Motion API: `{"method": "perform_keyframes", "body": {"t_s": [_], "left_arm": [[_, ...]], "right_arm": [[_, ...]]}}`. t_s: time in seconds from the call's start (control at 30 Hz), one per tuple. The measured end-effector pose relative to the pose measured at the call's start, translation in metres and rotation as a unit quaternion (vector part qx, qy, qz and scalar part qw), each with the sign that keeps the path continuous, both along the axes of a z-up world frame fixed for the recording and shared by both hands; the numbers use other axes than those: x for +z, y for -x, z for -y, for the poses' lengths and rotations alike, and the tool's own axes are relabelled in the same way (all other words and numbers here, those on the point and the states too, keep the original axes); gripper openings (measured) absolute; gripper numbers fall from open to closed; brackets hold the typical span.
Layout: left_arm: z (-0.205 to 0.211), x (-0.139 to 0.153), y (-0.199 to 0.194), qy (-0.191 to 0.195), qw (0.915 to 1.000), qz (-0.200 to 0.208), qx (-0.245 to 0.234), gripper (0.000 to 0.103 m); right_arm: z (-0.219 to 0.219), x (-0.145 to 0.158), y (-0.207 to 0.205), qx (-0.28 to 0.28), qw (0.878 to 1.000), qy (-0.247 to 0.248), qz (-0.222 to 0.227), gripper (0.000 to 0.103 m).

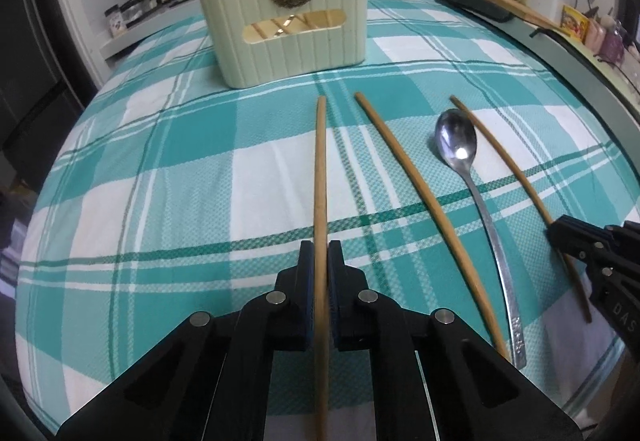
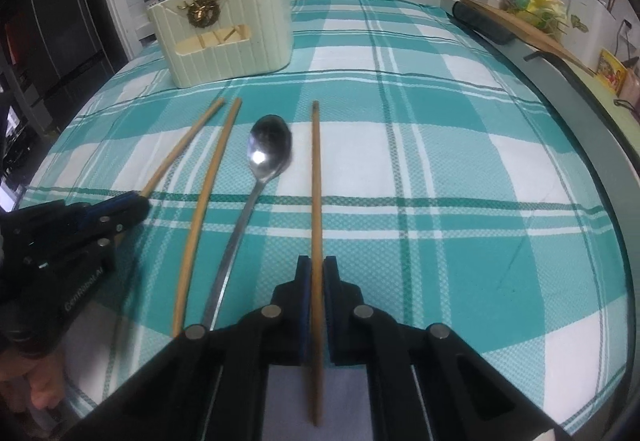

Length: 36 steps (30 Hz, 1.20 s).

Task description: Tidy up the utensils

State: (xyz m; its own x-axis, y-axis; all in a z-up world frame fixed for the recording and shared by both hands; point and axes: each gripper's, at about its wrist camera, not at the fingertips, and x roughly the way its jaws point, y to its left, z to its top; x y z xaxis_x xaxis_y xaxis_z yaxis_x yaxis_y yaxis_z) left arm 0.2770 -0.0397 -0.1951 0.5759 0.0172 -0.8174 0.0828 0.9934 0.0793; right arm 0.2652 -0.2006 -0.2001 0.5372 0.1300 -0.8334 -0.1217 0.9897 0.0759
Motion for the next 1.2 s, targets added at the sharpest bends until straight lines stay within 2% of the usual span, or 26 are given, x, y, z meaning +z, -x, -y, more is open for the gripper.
{"method": "perform_keyframes", "body": {"t_s": [0.17, 0.33, 0.43, 0.47, 0.5, 0.53, 0.57, 0.67, 0.9, 1.2], "left_arm": [[-0.038, 0.0, 0.025, 0.004, 0.9992, -0.011, 0.038, 0.005], [-0.064, 0.004, 0.053, 0.024, 0.9981, -0.017, 0.053, 0.008], [-0.072, 0.011, 0.065, 0.053, 0.997, -0.01, 0.056, 0.035], [-0.074, 0.015, 0.069, 0.055, 0.9968, -0.003, 0.057, 0.046], [-0.076, 0.018, 0.072, 0.057, 0.9967, 0.004, 0.058, 0.048], [-0.078, 0.022, 0.075, 0.06, 0.9965, 0.008, 0.057, 0.048], [-0.08, 0.024, 0.077, 0.063, 0.9964, 0.011, 0.056, 0.049], [-0.085, 0.028, 0.08, 0.068, 0.996, 0.013, 0.056, 0.054], [-0.089, 0.023, 0.083, 0.074, 0.9956, 0.002, 0.058, 0.054], [-0.085, 0.032, 0.084, 0.074, 0.996, 0.013, 0.049, 0.059]], "right_arm": [[0.024, 0.0, 0.018, -0.022, 1.0, 0.008, -0.007, 0.006], [0.035, 0.001, 0.045, -0.025, 0.999, 0.024, -0.009, 0.006], [0.035, 0.004, 0.057, -0.024, 1.0, 0.019, -0.005, 0.009], [0.035, 0.005, 0.06, -0.027, 1.0, 0.012, -0.001, 0.016], [0.036, 0.008, 0.061, -0.03, 1.0, 0.005, 0.003, 0.023], [0.037, 0.01, 0.062, -0.033, 0.999, 0.0, 0.009, 0.033], [0.039, 0.013, 0.063, -0.038, 0.999, -0.001, 0.017, 0.036], [0.044, 0.019, 0.062, -0.05, 0.998, 0.001, 0.03, 0.036], [0.05, 0.018, 0.062, -0.062, 0.997, -0.018, 0.03, 0.036], [0.049, 0.024, 0.065, -0.053, 0.997, -0.03, 0.037, 0.036]]}}
